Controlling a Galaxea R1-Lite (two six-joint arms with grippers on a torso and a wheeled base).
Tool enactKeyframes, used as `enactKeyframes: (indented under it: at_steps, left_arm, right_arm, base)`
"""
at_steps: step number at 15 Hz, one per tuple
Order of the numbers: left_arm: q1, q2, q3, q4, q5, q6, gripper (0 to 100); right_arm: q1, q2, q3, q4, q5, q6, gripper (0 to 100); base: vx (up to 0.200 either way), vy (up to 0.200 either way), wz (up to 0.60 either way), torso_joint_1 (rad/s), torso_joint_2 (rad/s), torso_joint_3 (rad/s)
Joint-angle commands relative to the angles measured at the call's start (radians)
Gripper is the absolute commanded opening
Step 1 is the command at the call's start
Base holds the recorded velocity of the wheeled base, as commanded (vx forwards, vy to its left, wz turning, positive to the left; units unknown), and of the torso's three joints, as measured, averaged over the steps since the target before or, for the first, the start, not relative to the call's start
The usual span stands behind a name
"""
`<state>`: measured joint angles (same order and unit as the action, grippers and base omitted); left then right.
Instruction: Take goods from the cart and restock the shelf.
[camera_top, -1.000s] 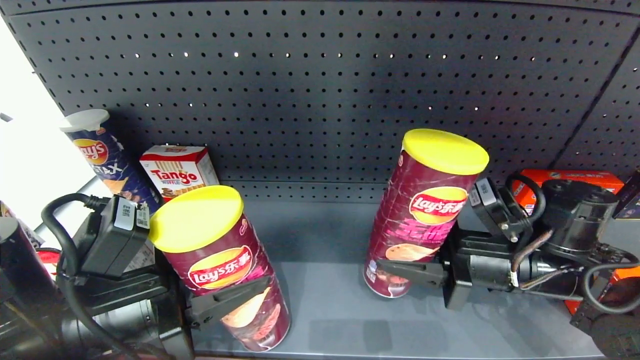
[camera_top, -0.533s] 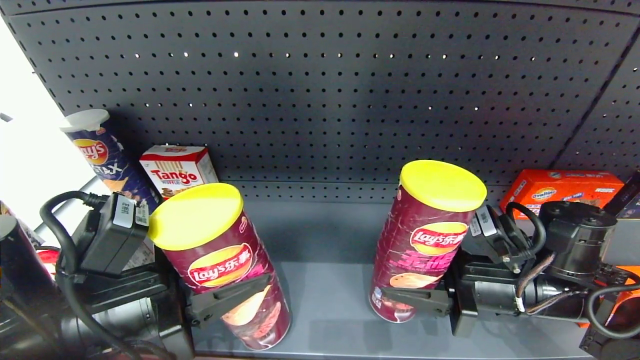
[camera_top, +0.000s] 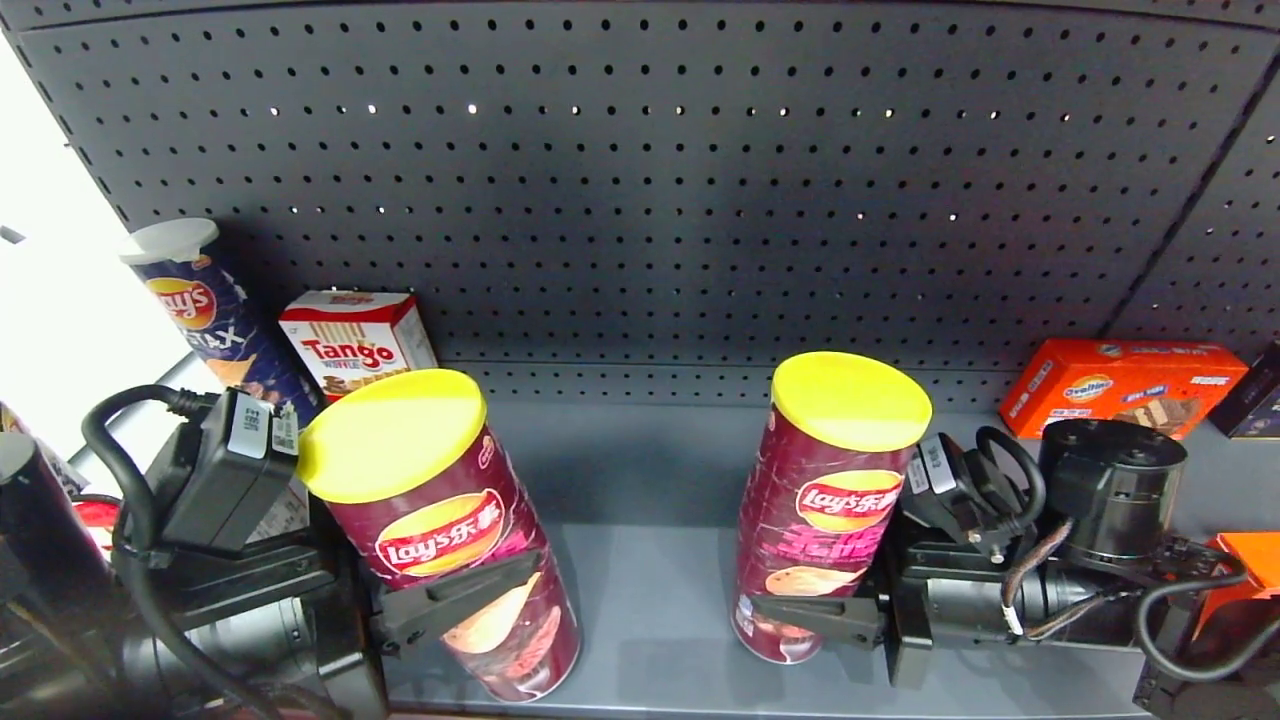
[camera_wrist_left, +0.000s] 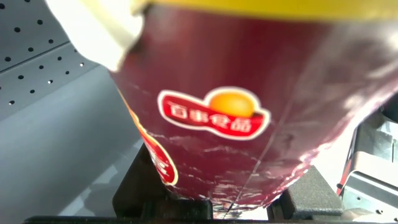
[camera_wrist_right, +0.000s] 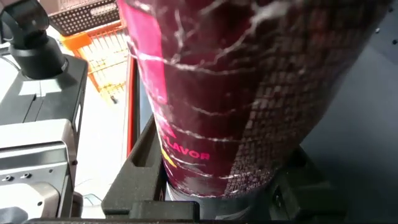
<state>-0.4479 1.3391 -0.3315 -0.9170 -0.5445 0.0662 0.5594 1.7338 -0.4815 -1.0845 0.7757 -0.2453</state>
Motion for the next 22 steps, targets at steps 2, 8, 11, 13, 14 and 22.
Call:
enactKeyframes:
  at_steps: [2, 8, 11, 13, 14, 22]
  left_arm:
    - [0.0, 0.002, 0.0, 0.0, 0.0, 0.0, 0]
    - [0.0, 0.002, 0.002, 0.0, 0.001, -0.002, 0]
    - [0.0, 0.002, 0.002, 0.0, 0.0, -0.002, 0]
    - [0.0, 0.002, 0.002, 0.0, 0.0, 0.0, 0]
    - [-0.002, 0.002, 0.002, 0.0, 0.0, 0.0, 0]
    - [-0.002, 0.002, 0.009, 0.0, 0.0, 0.003, 0]
  right_arm:
    - [0.008, 0.03, 0.0, -0.002, 0.0, -0.002, 0]
    - [0.019, 0.058, 0.001, -0.002, -0.006, -0.023, 0]
    - [0.013, 0.043, 0.007, -0.002, -0.07, -0.025, 100]
    - [0.01, 0.007, 0.032, -0.002, -0.073, -0.025, 100]
    - [0.007, -0.031, 0.054, -0.002, -0.076, -0.025, 100]
    - [-0.055, -0.422, 0.293, 0.008, -0.087, -0.025, 100]
  base:
    - [0.0, 0.0, 0.0, 0.0, 0.0, 0.0]
    - [0.0, 0.0, 0.0, 0.0, 0.0, 0.0]
    - [0.0, 0.0, 0.0, 0.0, 0.0, 0.0]
    - [0.0, 0.0, 0.0, 0.0, 0.0, 0.0]
    - [0.0, 0.0, 0.0, 0.0, 0.0, 0.0]
    - [0.0, 0.0, 0.0, 0.0, 0.0, 0.0]
